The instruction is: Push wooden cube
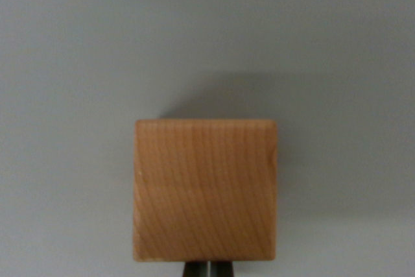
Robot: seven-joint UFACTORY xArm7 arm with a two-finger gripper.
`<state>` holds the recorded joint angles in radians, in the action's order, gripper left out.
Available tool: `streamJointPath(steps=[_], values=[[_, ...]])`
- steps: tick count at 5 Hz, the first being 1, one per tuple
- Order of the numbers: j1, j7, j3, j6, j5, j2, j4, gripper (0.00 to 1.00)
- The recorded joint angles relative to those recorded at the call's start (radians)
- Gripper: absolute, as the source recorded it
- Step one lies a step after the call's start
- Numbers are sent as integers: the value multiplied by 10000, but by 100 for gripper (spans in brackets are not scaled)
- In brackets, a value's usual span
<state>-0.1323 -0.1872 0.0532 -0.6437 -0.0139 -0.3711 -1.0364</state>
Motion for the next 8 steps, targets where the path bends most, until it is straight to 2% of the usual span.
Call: streamJointPath(steps=[1, 2, 3, 4, 5, 6, 7, 8], values=[[15, 26, -16, -167, 10, -273, -439, 100], [15, 26, -16, -167, 10, -273, -439, 100], [31, 54, -33, -345, 21, -567, -910, 100], [31, 54, -33, -345, 21, -567, -910, 100], [47, 82, -51, -525, 32, -861, -1384, 100], [47, 82, -51, -525, 32, -861, -1384, 100], [63, 110, -68, -701, 43, -1150, -1848, 100], [63, 110, -68, -701, 43, -1150, -1848, 100]])
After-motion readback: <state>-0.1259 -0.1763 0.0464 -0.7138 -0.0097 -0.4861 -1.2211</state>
